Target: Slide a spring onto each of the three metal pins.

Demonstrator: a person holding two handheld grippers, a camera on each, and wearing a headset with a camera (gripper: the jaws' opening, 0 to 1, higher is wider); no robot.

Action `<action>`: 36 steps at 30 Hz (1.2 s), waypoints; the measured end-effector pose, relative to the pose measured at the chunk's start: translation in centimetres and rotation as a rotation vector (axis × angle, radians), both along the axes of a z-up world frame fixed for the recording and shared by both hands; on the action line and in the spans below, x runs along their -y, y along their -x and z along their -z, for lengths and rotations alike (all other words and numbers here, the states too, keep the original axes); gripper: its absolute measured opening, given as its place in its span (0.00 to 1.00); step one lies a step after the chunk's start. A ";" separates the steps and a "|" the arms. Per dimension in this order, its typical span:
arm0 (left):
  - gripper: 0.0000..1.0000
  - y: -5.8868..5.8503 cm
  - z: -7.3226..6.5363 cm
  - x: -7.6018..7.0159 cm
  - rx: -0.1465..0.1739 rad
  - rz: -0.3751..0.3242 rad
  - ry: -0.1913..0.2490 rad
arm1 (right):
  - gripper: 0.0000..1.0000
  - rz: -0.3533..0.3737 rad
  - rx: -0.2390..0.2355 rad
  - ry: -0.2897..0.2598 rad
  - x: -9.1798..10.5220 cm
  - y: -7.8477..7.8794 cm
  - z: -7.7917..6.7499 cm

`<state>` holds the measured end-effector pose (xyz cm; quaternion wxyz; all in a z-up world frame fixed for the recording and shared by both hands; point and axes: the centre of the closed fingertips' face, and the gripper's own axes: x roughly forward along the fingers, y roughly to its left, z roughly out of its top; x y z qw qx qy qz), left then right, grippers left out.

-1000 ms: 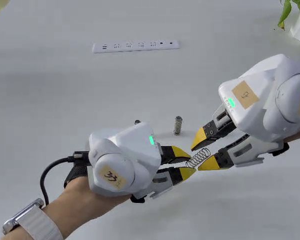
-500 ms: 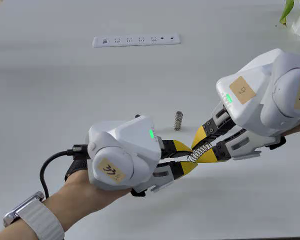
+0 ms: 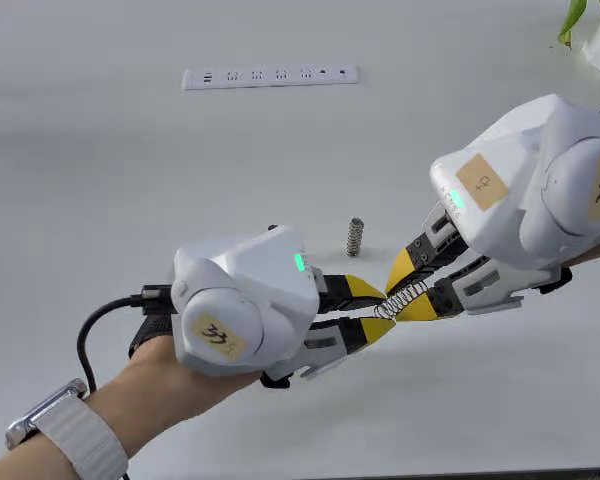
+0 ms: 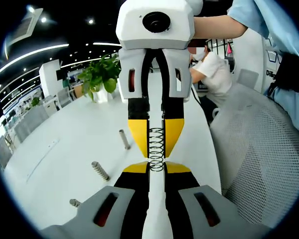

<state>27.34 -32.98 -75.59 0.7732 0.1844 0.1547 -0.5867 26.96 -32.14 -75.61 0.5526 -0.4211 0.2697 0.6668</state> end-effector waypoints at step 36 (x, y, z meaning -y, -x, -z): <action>0.31 -0.1 0.6 -1.3 -0.091 -0.102 0.101 | 0.07 0.045 -0.038 -0.009 0.0 0.5 -0.3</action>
